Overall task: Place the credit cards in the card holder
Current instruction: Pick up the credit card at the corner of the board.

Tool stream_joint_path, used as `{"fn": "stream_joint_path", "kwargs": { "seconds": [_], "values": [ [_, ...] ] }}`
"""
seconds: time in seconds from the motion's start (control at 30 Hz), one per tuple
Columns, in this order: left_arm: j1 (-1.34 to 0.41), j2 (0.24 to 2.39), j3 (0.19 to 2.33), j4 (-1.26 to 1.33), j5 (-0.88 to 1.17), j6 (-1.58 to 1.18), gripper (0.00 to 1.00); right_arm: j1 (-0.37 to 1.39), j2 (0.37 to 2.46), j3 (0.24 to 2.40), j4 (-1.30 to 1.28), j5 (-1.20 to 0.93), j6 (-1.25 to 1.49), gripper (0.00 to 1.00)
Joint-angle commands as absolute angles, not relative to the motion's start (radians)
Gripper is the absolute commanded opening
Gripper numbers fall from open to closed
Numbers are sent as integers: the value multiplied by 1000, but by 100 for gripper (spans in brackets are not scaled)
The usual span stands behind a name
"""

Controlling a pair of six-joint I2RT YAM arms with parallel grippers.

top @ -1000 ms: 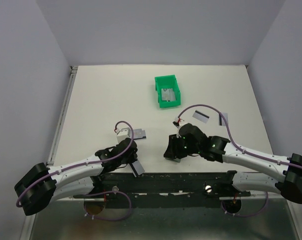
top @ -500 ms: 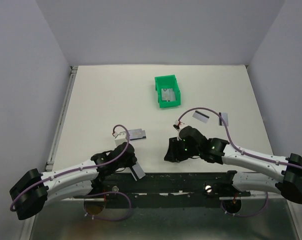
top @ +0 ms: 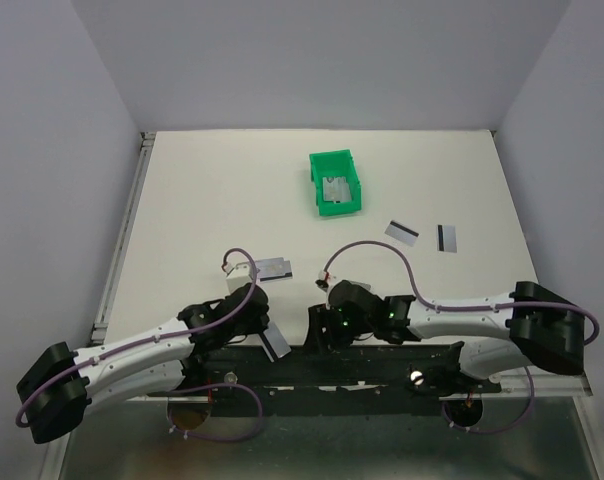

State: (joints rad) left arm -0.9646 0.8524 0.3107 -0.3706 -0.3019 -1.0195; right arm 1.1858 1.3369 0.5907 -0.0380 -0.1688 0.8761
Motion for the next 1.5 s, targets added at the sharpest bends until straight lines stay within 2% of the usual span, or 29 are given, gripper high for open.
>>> {"fn": "stream_joint_path", "kwargs": {
  "seconds": [0.0,0.07,0.13,0.9,1.47],
  "values": [
    [-969,787,325,-452,-308,-1015,12,1195,1402,545,167,-183,949,68],
    [-969,778,321,-462,-284,-1023,4,1197,1417,532,211,-187,954,70],
    [-971,776,313,-465,-262,-1029,0,1197,1440,535,233,-199,954,72],
    [-1037,781,247,-469,-189,-1118,0,1206,1658,584,367,-261,1009,75],
    [-1057,778,236,-483,-195,-1155,0,1207,1792,597,475,-216,1106,60]
  ]
}}
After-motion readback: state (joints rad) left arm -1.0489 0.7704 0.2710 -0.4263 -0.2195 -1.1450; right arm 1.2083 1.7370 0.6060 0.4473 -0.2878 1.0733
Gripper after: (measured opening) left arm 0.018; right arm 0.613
